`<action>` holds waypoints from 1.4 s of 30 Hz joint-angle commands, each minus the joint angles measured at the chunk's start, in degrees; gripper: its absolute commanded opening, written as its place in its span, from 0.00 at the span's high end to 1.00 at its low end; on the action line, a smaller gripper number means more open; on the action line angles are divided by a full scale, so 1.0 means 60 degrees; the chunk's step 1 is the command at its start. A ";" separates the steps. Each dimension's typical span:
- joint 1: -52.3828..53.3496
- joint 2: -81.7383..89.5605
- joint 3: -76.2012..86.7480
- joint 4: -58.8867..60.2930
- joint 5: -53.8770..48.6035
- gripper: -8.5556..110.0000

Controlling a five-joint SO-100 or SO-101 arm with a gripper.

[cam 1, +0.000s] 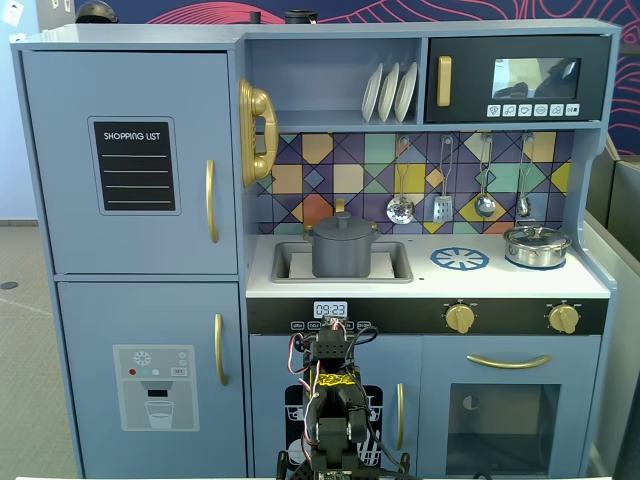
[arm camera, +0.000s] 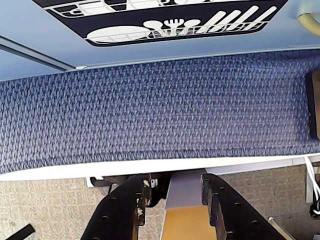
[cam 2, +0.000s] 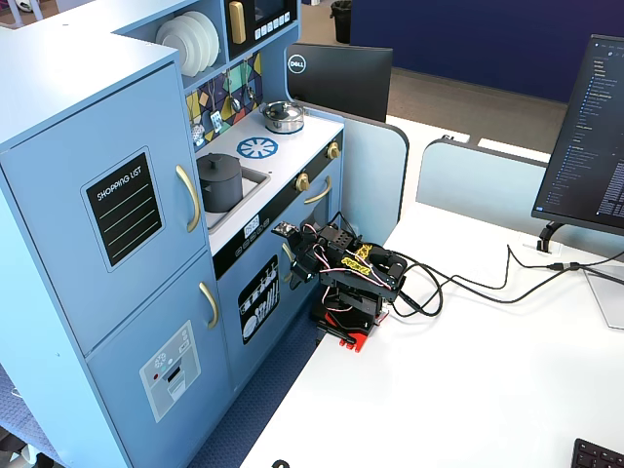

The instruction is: Take off the lid from the gray recipient and place it on the counter

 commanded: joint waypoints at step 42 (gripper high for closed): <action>0.0366 -0.4644 -0.8745 -0.7427 -0.0923 0.93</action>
